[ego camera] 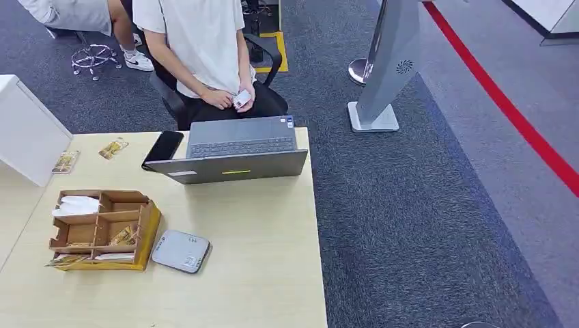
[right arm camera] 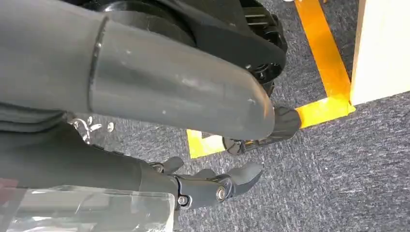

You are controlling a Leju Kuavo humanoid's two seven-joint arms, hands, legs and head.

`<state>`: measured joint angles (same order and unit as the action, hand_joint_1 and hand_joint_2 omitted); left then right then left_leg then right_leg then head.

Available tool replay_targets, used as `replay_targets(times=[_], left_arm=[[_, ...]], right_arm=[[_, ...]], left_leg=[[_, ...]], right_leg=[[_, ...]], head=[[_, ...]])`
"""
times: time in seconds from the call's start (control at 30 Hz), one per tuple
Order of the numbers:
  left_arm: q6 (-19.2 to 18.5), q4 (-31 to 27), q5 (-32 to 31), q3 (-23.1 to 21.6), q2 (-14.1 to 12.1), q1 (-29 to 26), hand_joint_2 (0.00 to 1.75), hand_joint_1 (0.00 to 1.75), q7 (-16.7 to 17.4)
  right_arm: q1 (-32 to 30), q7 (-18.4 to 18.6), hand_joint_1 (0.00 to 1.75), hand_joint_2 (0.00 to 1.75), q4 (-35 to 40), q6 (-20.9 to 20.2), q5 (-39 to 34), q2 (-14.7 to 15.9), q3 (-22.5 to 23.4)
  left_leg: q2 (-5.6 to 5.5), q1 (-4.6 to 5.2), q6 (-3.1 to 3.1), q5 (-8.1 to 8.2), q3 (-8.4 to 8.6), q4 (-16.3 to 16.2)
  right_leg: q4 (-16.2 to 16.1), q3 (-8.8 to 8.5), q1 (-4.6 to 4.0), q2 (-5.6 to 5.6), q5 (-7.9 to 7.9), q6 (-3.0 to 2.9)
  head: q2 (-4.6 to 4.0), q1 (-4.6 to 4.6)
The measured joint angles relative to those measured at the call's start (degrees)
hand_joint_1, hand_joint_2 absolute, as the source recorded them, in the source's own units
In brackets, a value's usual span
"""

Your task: Pass the card to the sensor for recognition and then transmit it.

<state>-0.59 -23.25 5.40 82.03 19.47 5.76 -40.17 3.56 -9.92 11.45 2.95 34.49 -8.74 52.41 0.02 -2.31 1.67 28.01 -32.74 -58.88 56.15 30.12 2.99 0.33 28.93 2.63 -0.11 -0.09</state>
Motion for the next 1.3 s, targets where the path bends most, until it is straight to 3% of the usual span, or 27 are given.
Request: replay_targets(times=[0.2,0.57,0.63,0.7,0.77,0.8,0.83,0.9,0.97,1.1,1.3], left_arm=[[-0.63,-1.01,0.08,0.02,0.11,-0.01,1.75,0.0,0.0],[-8.7,-4.09,2.82,0.04,0.26,-0.16,1.75,0.0,0.0],[-13.87,-6.79,4.11,0.04,0.0,-0.31,1.75,0.0,0.02],[-25.35,-12.76,6.83,0.04,-0.02,-0.57,1.75,0.0,2.02],[-29.63,-19.22,10.98,0.04,-0.11,-0.45,1.75,0.0,7.26],[-30.27,-21.47,12.86,-0.04,-0.15,-0.5,1.75,0.0,7.19],[-30.38,-23.29,14.68,-0.15,-0.22,-0.64,1.75,0.0,6.19],[-27.99,-26.52,19.99,-1.71,-0.2,-2.09,1.75,0.0,2.77],[-22.46,-31.44,26.52,-7.37,0.11,-5.0,1.75,0.0,0.57],[-15.77,-41.71,32.95,-16.97,0.22,-9.84,1.75,0.0,0.17],[-10.41,-56.55,37.9,-28.86,-0.04,-14.62,1.75,0.0,-0.02]], right_arm=[[0.03,0.0,0.0,0.0,-0.11,-0.02,0.02,-0.02,0.35],[0.05,-0.02,0.0,0.0,-0.11,0.22,-0.07,-0.31,0.9],[0.05,0.44,0.0,0.0,-0.11,0.39,0.11,-0.33,0.96],[0.05,1.7,0.0,0.0,-0.09,-0.37,0.81,-0.18,0.98],[0.13,2.51,0.0,0.0,-0.09,-0.92,0.81,0.15,0.98],[0.21,2.65,0.0,0.0,-0.09,-0.87,0.72,0.24,1.03],[0.22,2.67,0.0,1.75,-0.09,-0.85,0.72,0.31,1.14],[0.29,2.67,0.0,1.75,-0.09,-0.87,0.74,0.35,1.44],[0.32,2.67,0.0,1.75,-0.09,-0.9,0.74,0.35,1.92],[0.5,2.78,0.0,1.75,-0.11,-0.94,0.85,0.35,2.21],[0.66,3.28,0.0,1.75,-0.09,-0.87,1.86,0.35,2.32]], left_leg=[[0.0,0.0,0.0,0.0,0.0,0.0],[0.0,0.0,0.0,0.0,-0.01,0.0],[0.0,-0.07,0.0,0.0,0.0,0.0],[0.0,-0.08,0.01,-0.01,-0.01,0.0],[-0.01,-0.1,0.03,-0.02,0.01,0.0],[0.0,-0.1,0.03,-0.02,0.02,0.01],[0.0,-0.09,0.03,-0.02,0.02,0.01],[0.02,-0.1,0.03,-0.02,0.04,0.01],[0.03,-0.09,0.03,-0.01,0.03,0.01],[-0.09,-0.09,0.03,-0.01,0.01,0.0],[-0.09,-0.12,0.04,-0.03,0.05,0.01]], right_leg=[[0.0,0.0,0.0,0.0,0.0,0.0],[0.0,-0.01,0.0,0.0,0.0,0.0],[0.0,0.0,-0.06,0.0,0.0,0.0],[0.0,0.01,-0.08,0.0,0.0,-0.01],[0.03,0.0,-0.09,-0.01,0.0,-0.01],[0.04,0.0,-0.09,0.01,0.0,-0.02],[0.06,-0.01,-0.09,0.01,0.0,-0.02],[0.06,-0.01,-0.08,0.04,0.0,-0.02],[0.04,0.01,-0.08,0.07,0.01,-0.02],[0.01,0.07,-0.08,-0.11,0.03,-0.02],[0.03,0.03,-0.1,-0.09,0.02,-0.03]], head=[[0.0,-0.02],[0.0,0.0],[0.0,-0.02],[0.0,0.15],[0.0,0.07],[0.0,-0.02],[0.0,-0.04],[0.0,-0.04],[0.0,0.0],[0.0,0.04],[0.0,0.06]])
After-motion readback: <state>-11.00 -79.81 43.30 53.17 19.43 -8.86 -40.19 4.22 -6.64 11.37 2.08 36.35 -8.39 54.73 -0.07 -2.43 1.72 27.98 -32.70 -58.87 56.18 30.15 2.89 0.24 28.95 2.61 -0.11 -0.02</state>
